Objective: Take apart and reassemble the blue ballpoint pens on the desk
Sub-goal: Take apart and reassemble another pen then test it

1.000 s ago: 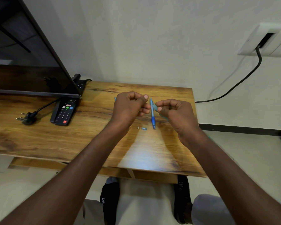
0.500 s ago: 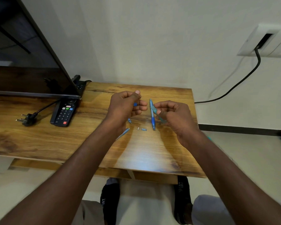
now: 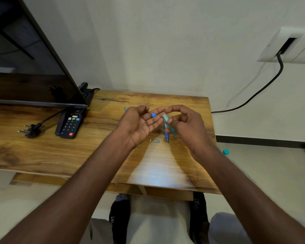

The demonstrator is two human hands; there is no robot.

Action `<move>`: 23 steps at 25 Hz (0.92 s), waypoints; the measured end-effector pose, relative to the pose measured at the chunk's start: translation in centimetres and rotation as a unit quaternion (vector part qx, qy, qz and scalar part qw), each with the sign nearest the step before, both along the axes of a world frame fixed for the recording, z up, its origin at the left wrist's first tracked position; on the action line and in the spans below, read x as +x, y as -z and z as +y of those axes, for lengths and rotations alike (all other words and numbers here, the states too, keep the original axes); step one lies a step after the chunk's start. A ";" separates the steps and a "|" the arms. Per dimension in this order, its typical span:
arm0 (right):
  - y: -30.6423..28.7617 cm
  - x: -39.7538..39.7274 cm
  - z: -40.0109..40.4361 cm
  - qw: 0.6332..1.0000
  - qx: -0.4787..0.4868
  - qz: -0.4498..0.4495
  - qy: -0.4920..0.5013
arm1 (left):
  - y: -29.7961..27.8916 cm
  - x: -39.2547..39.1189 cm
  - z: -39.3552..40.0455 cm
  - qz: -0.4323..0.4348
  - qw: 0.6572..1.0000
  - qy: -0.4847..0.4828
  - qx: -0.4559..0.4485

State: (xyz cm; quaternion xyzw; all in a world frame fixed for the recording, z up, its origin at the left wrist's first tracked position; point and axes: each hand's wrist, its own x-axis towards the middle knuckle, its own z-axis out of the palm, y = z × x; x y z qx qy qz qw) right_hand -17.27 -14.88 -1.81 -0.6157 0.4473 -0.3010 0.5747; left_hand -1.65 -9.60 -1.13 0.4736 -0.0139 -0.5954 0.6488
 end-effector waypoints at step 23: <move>1.1 -0.4 -0.9 0.960 -0.253 0.116 0.037 | 0.2 0.1 -0.1 -0.014 0.997 0.066 -0.038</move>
